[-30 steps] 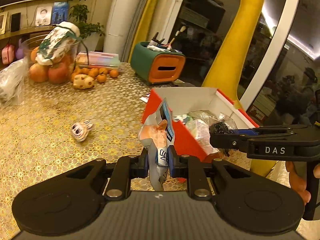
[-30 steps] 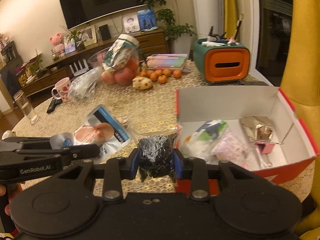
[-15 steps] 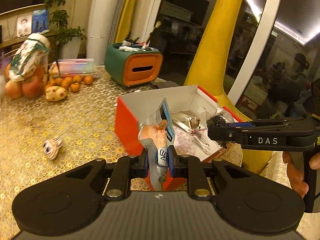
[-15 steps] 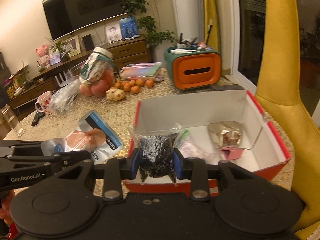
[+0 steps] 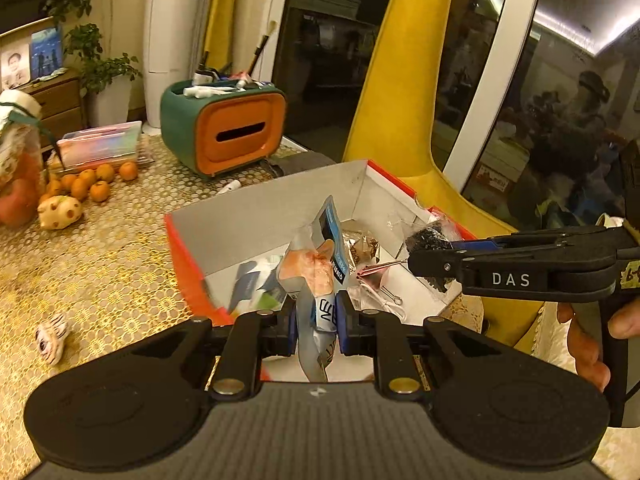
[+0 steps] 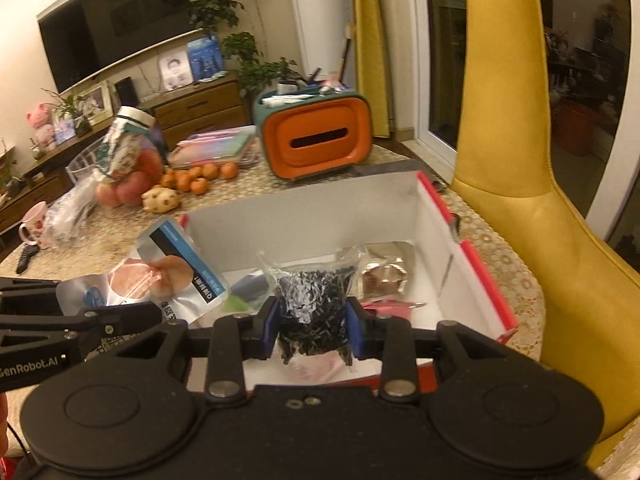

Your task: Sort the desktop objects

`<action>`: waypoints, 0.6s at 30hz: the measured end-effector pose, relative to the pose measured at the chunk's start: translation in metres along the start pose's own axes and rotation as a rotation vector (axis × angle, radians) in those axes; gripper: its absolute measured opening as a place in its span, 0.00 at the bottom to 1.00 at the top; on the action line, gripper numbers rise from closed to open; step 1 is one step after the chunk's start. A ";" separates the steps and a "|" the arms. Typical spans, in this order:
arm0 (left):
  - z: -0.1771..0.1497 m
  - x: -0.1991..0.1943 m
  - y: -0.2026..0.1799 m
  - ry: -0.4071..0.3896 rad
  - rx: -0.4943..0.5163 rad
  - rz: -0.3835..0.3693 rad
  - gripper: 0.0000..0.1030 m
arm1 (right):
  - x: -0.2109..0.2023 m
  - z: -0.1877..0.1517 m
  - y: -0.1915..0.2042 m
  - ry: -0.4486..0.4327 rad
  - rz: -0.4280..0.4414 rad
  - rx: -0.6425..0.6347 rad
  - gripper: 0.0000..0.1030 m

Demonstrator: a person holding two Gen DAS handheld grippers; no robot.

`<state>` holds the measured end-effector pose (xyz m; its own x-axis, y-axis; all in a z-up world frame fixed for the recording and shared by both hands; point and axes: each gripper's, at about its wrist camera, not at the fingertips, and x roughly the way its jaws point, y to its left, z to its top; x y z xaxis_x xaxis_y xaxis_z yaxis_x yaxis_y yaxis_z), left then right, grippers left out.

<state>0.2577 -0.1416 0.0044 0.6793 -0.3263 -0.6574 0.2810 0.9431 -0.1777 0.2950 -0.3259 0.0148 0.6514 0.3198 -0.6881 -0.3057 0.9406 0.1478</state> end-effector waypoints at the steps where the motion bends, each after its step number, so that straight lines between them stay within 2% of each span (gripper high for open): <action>1: 0.001 0.005 -0.003 0.006 0.005 0.002 0.17 | 0.003 0.000 -0.003 0.004 -0.003 0.003 0.33; 7: 0.011 0.034 -0.013 0.036 0.038 0.015 0.17 | 0.017 -0.004 -0.016 0.039 -0.014 0.007 0.33; 18: 0.037 0.083 -0.007 0.100 0.064 0.043 0.17 | 0.046 -0.010 -0.026 0.100 -0.027 -0.009 0.33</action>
<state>0.3373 -0.1776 -0.0217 0.6213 -0.2743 -0.7340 0.2974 0.9492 -0.1029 0.3259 -0.3364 -0.0277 0.5873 0.2811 -0.7590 -0.2954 0.9475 0.1224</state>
